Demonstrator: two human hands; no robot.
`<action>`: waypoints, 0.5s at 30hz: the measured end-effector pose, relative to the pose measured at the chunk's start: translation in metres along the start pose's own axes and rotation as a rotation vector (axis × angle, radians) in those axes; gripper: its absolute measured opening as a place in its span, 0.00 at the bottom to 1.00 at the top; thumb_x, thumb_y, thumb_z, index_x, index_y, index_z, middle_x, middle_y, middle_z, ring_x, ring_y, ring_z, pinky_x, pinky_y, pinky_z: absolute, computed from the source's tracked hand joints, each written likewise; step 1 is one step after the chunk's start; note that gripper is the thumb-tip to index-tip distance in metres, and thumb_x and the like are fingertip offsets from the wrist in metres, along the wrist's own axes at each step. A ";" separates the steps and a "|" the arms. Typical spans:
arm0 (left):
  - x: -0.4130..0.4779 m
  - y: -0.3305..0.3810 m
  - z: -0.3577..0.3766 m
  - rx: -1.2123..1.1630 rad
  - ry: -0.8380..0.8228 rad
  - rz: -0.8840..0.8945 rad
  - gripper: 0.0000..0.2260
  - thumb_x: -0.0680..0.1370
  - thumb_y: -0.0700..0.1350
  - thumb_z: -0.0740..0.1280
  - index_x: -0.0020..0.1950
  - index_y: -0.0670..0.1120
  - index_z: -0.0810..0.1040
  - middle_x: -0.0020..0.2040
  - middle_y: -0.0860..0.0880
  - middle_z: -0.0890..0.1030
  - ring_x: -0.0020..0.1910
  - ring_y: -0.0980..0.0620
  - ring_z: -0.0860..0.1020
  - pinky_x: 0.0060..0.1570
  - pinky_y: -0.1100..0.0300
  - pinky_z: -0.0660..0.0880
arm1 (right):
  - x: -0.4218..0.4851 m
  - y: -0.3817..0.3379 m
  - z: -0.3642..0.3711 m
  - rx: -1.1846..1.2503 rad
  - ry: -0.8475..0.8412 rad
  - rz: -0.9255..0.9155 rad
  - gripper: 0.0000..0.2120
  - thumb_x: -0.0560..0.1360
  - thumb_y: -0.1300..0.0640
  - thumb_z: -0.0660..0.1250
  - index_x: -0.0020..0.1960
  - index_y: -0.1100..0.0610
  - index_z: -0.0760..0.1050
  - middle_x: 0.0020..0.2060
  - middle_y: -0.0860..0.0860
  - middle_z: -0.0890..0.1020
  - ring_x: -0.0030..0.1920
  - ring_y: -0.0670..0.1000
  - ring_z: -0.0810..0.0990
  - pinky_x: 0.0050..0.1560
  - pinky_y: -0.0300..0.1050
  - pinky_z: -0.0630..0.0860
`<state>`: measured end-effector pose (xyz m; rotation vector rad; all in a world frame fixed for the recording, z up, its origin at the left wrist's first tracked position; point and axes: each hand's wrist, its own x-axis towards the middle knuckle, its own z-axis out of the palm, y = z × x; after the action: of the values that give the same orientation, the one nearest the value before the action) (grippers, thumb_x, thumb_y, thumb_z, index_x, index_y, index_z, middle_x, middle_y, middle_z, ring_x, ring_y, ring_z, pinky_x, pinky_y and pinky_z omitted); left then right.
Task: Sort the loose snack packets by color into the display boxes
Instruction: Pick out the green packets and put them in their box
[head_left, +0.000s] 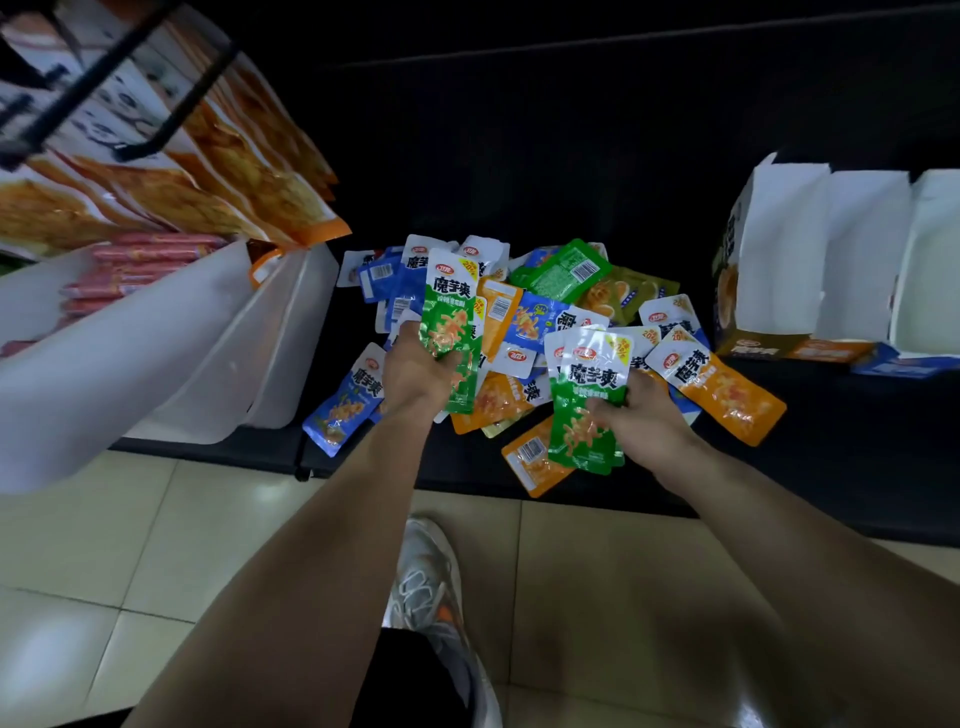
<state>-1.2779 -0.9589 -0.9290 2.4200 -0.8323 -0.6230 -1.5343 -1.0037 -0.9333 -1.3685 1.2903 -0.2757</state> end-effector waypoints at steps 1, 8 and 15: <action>-0.004 -0.001 -0.005 -0.005 0.024 -0.004 0.22 0.77 0.47 0.72 0.68 0.44 0.69 0.53 0.48 0.81 0.49 0.47 0.80 0.50 0.53 0.78 | 0.000 -0.003 0.001 0.010 0.005 0.007 0.13 0.79 0.52 0.67 0.62 0.53 0.71 0.51 0.49 0.79 0.51 0.51 0.79 0.50 0.49 0.76; -0.025 -0.013 -0.034 -0.138 0.174 0.001 0.05 0.80 0.45 0.67 0.53 0.45 0.78 0.43 0.50 0.80 0.45 0.46 0.80 0.44 0.59 0.78 | -0.015 -0.026 0.009 0.142 0.010 0.011 0.15 0.79 0.56 0.68 0.65 0.53 0.74 0.55 0.47 0.81 0.56 0.51 0.79 0.55 0.46 0.74; -0.069 0.016 -0.029 -0.582 0.022 -0.112 0.04 0.79 0.42 0.71 0.52 0.45 0.79 0.46 0.47 0.82 0.50 0.44 0.81 0.51 0.50 0.80 | -0.031 -0.045 0.014 0.292 -0.036 0.048 0.11 0.77 0.57 0.70 0.55 0.44 0.76 0.53 0.46 0.84 0.57 0.55 0.81 0.62 0.62 0.77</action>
<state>-1.3174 -0.9153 -0.8802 1.9419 -0.4263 -0.7562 -1.5118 -0.9850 -0.8857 -1.0889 1.1991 -0.3888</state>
